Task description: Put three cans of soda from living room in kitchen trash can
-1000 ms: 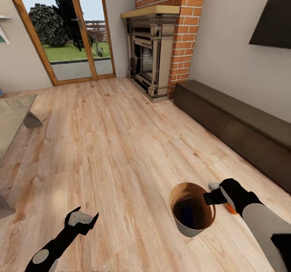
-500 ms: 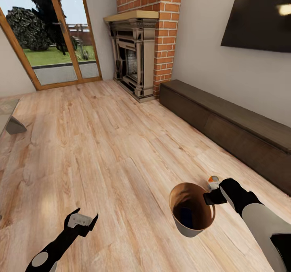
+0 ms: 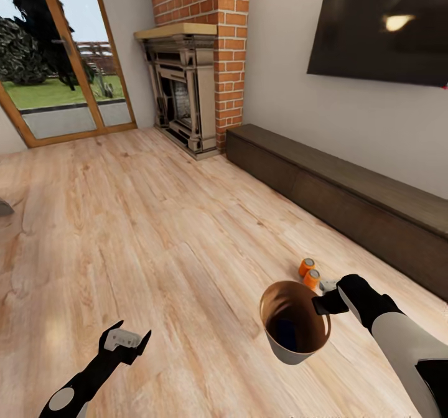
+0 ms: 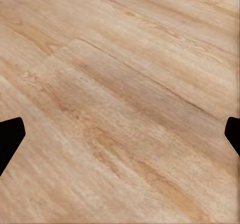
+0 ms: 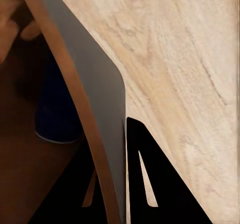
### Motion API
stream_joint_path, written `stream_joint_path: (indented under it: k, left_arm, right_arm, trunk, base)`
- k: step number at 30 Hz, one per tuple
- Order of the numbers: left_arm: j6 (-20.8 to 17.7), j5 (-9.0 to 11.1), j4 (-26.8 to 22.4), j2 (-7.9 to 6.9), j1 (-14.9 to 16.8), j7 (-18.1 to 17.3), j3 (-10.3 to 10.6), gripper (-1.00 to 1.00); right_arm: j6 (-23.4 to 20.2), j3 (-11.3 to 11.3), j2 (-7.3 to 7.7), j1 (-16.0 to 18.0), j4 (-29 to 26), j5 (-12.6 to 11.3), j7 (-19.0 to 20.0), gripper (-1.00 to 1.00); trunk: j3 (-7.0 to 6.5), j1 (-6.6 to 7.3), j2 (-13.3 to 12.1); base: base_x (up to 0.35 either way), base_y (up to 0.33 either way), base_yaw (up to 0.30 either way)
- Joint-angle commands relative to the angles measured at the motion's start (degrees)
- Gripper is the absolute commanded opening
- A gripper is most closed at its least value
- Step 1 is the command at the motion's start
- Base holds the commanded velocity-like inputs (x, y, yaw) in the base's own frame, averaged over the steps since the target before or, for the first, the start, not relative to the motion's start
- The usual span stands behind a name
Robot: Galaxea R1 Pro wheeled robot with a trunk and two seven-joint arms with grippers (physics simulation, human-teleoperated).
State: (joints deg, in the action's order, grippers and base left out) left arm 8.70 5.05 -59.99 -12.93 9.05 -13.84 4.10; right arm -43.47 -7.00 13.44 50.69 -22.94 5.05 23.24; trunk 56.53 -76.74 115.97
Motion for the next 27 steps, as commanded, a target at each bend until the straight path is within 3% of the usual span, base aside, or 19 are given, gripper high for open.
stream_joint_path:
  k: [1, 18, 27]
  left_arm:
    - [0.0, 0.0, 0.02, 0.01, 0.0, 0.0, 0.01, 1.0]
    - [0.02, 0.04, -0.01, -0.02, 0.01, -0.04, 0.01, 1.0]
    - [0.09, 0.03, -0.07, -0.01, 0.02, 0.03, 0.03, 1.0]
  right_arm:
    - [-0.21, 0.14, -0.05, 0.02, 0.03, -0.92, 0.28, -1.0]
    - [-0.26, 0.14, -0.25, 0.02, 0.04, -0.88, 0.15, -1.0]
    - [-0.22, 0.07, -0.25, 0.02, 0.05, -0.85, 0.14, -1.0]
  trunk:
    - [-0.07, 0.0, 0.0]
    - [-1.14, 0.0, 0.0]
    - [-1.71, 0.0, 0.0]
  base:
    - [-0.003, 0.0, -0.202]
    - [0.0, -0.113, -0.202]
    - [0.0, -0.253, -0.202]
